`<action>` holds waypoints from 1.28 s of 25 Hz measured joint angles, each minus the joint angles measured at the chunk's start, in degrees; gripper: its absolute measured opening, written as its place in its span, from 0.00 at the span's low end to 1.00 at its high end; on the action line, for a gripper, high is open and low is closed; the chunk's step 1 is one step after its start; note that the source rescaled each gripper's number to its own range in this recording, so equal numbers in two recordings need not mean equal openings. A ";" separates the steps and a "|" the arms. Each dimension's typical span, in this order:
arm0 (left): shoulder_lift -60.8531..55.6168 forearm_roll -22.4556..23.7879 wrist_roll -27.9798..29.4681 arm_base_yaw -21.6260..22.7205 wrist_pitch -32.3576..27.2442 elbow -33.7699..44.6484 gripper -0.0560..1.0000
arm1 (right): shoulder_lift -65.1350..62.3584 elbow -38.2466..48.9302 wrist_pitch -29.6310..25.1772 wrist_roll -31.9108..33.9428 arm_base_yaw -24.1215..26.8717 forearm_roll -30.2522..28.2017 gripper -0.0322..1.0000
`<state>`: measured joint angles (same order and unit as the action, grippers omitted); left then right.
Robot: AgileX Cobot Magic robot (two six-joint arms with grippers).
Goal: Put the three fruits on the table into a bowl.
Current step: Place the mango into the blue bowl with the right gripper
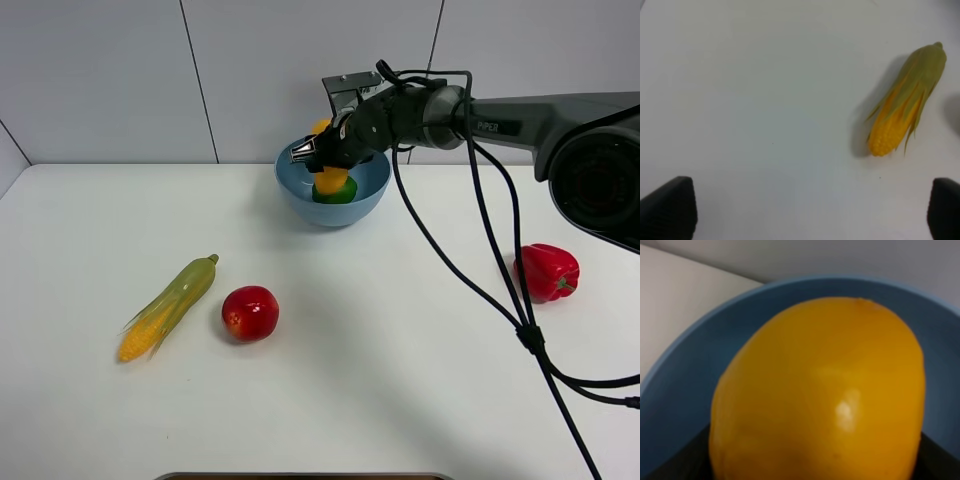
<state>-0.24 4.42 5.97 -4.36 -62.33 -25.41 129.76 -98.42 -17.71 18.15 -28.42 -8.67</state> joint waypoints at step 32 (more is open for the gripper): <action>0.00 0.00 0.00 0.00 0.00 0.00 0.87 | -7.48 -0.14 -1.58 -2.63 0.00 0.11 1.00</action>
<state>-0.24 4.42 5.97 -4.36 -62.33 -25.41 122.28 -98.56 -19.30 15.52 -28.42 -8.56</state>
